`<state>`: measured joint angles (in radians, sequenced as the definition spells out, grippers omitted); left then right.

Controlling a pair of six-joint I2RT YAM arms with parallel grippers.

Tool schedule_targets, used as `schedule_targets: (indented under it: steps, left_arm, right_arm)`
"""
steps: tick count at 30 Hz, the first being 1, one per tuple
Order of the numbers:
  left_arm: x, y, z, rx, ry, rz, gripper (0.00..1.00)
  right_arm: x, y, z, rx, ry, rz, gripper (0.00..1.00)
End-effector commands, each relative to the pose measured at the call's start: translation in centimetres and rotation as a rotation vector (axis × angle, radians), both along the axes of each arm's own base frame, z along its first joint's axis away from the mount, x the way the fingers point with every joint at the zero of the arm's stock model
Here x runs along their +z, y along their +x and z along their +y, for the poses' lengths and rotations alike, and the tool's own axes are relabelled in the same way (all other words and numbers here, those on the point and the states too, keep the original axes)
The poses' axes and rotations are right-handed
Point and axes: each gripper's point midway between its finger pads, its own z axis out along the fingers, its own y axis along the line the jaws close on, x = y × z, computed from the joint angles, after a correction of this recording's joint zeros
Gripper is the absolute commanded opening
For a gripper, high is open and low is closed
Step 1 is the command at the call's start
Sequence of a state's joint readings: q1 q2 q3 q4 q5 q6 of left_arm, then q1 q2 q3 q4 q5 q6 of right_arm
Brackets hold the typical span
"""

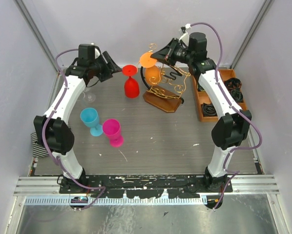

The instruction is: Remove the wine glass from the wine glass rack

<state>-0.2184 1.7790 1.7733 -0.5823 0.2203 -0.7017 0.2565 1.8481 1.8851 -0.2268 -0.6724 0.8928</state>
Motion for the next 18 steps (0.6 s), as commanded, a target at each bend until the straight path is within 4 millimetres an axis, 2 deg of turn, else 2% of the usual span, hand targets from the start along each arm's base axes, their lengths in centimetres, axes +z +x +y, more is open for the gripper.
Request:
schedule_targets:
  steps: [1, 5, 10, 18]
  left_arm:
    - [3.3, 0.8, -2.1, -0.069, -0.143, -0.090, 0.70]
    - [3.3, 1.2, -3.4, -0.108, -0.207, -0.080, 0.69]
    - [3.3, 1.5, -4.3, -0.131, -0.282, -0.084, 0.65]
    - [2.1, 0.5, -5.0, -0.165, -0.300, -0.036, 0.57]
  right_arm:
    - [7.3, -1.9, -1.5, 0.002, 0.049, -0.201, 0.01]
    - [8.6, -2.6, -2.3, -0.007, 0.054, -0.223, 0.01]
    - [11.2, -4.1, -3.6, -0.025, 0.067, -0.278, 0.01]
    - [15.2, -6.1, -5.4, -0.027, 0.129, -0.355, 0.01]
